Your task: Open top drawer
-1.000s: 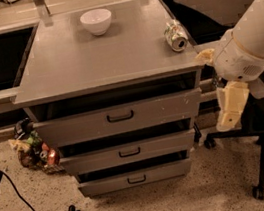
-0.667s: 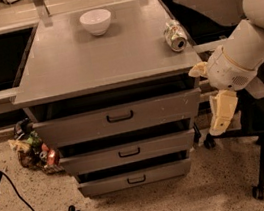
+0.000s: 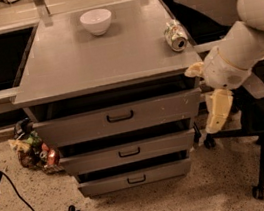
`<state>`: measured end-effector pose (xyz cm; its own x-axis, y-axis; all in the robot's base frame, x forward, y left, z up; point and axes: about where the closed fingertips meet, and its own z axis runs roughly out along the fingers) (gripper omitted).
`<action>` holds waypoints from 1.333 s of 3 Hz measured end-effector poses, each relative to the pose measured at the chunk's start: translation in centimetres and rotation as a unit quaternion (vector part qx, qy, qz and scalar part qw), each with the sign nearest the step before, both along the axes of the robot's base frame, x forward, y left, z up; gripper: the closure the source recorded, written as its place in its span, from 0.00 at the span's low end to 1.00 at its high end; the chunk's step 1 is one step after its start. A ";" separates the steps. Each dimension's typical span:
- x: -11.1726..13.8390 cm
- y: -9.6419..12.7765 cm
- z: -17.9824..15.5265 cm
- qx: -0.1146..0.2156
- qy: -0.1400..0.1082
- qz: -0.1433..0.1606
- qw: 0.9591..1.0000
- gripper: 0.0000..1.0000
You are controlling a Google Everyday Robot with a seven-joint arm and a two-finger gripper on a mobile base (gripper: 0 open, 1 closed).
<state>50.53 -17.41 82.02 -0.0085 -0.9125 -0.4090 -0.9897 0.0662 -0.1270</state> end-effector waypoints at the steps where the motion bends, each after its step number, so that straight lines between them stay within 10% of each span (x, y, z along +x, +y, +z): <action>1: 3.0 0.8 -2.5 -0.003 -0.015 0.030 0.999 0.00; 4: 8.5 2.5 -9.6 -0.016 -0.059 0.063 0.996 0.00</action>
Offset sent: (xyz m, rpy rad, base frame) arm 0.0929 0.0253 -0.0889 0.0048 -0.1392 0.1896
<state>59.07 -14.95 72.46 0.1535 -0.9156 -0.3717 -0.9677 -0.0633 -0.2439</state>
